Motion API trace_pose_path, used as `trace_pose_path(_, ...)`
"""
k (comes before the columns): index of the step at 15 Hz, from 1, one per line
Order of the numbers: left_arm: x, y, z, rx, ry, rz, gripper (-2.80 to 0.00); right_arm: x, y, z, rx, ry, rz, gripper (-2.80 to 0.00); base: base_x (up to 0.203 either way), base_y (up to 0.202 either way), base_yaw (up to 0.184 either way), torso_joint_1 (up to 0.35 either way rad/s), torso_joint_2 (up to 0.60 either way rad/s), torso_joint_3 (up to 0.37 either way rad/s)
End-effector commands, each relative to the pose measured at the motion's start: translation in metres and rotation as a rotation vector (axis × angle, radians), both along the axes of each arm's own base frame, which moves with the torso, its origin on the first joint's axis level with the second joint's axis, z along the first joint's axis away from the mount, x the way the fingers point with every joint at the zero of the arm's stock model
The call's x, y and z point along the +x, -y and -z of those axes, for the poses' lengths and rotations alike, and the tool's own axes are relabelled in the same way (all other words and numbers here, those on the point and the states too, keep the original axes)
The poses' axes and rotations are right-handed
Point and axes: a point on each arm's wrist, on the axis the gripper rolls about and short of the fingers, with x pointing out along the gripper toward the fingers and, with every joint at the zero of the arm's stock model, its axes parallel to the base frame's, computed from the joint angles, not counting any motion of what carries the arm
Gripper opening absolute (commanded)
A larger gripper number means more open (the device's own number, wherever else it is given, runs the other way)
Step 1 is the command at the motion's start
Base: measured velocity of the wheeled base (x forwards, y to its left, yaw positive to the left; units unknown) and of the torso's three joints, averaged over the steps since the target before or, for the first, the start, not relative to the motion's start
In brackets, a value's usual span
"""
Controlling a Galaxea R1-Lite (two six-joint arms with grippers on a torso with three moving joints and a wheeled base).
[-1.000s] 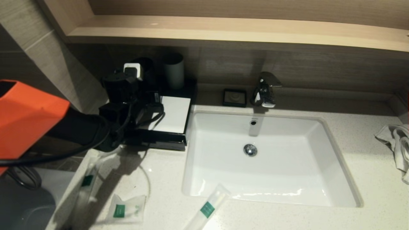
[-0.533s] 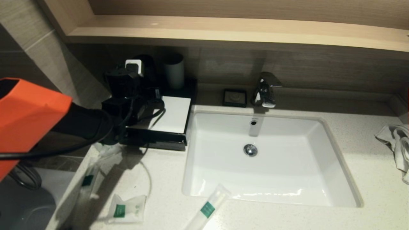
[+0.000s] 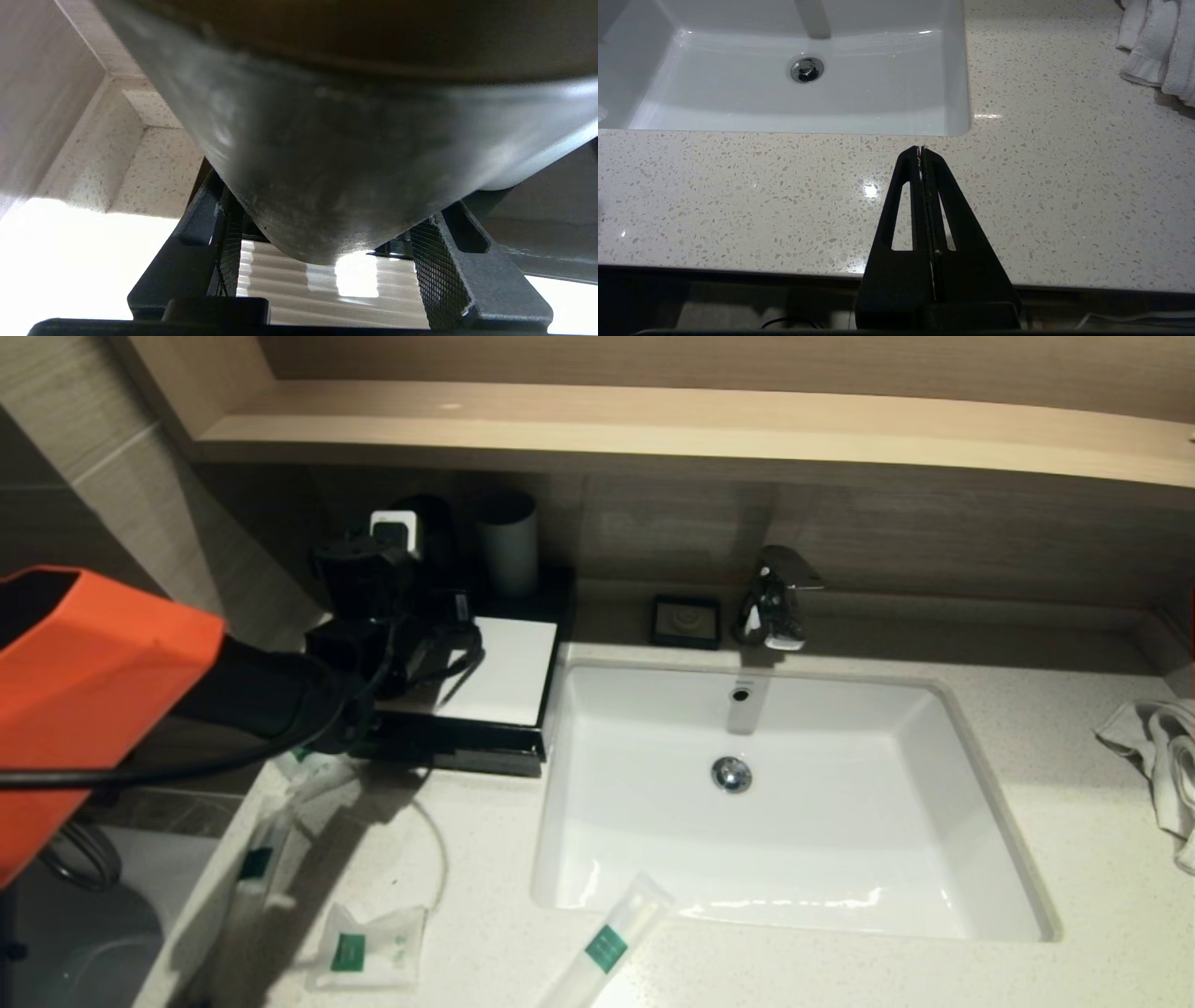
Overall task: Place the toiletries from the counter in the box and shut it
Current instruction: Place the cup on the storage box
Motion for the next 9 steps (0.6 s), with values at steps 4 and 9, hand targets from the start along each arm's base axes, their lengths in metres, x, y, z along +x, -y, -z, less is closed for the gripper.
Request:
trace_pose_path(4,0.0069,-0.001,0.0063,0.001,-0.003,-0.009,-2.8,0.0,0.0,0.0,0.0,0.0,0.0,-2.8,0.0,0.0,0.0,0.0,0.0,0.0)
trace_pose_path(9,0.0105,-0.0013,0.0023,-0.004,0.013,-0.012,-2.8,0.0,0.0,0.0,0.0,0.0,0.0,-2.8,0.0,0.0,0.0,0.0,0.0,0.0)
